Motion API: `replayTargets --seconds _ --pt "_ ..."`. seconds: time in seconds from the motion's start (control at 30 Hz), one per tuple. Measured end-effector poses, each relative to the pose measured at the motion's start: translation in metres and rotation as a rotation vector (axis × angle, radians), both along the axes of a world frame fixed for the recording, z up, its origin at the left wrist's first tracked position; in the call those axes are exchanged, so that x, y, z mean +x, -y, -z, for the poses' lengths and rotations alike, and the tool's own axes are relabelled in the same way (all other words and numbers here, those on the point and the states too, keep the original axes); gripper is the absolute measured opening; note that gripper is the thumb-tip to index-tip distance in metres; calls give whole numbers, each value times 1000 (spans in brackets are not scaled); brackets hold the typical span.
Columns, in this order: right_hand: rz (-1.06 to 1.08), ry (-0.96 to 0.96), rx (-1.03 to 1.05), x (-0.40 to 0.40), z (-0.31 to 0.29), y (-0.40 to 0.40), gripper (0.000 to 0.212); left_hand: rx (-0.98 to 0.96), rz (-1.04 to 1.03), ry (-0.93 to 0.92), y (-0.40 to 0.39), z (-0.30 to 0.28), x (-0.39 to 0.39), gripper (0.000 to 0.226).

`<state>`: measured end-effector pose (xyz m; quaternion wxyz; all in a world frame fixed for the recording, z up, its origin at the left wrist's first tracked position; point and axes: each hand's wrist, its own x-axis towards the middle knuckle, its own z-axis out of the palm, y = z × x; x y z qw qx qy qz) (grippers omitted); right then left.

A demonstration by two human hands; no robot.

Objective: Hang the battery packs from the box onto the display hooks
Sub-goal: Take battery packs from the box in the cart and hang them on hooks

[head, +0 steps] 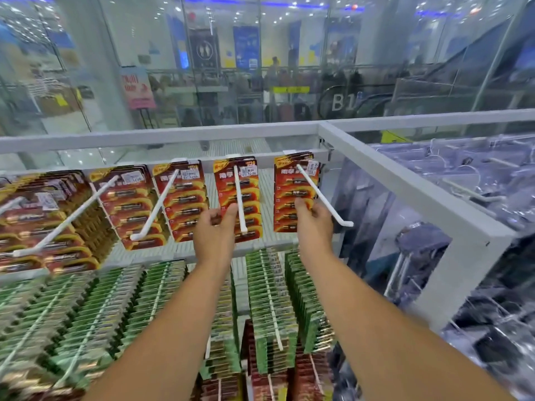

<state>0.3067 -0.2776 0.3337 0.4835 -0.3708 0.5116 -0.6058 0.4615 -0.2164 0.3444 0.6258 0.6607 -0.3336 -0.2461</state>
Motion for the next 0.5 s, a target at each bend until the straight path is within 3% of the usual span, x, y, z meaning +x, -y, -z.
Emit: replayTargets --seconds 0.13,0.27,0.33,0.5 --pt "-10 -198 30 -5 1 -21 28 75 -24 116 -18 9 6 58" --pt "-46 -345 -19 -8 14 -71 55 190 89 166 -61 12 -1 71" --pt "-85 -320 -13 -9 19 -98 66 230 163 188 -88 11 -12 70" --pt "-292 -178 65 -37 24 -183 40 207 278 195 -150 18 -48 59"
